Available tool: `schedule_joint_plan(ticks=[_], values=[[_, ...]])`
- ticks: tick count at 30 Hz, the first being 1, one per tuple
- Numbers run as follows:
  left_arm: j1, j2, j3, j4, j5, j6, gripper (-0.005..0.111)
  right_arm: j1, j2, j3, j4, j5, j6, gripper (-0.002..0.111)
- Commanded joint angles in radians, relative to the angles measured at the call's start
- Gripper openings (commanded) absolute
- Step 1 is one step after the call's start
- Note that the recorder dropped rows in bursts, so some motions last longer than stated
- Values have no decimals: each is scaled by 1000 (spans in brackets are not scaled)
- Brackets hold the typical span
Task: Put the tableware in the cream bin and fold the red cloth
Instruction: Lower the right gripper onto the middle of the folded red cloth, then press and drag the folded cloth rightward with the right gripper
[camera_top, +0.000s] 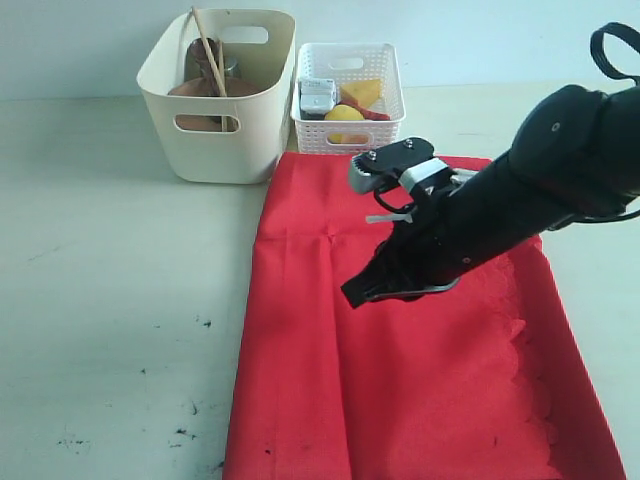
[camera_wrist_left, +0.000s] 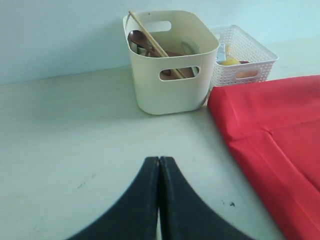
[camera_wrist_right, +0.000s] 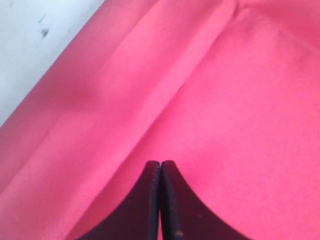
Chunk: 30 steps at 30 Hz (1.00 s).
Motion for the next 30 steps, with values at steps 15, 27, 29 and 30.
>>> schedule_joint_plan(ticks=[15, 27, 29, 30], values=[[1, -5, 15, 14, -18, -5, 0, 2, 186, -112, -439, 18, 566, 0], [1, -5, 15, 14, -18, -5, 0, -60, 214, -71, -681, 106, 850, 0], [1, -5, 15, 14, -18, -5, 0, -97, 214, -42, -681, 109, 850, 0], [1, -5, 15, 14, -18, -3, 0, -112, 214, -31, -681, 109, 850, 0]])
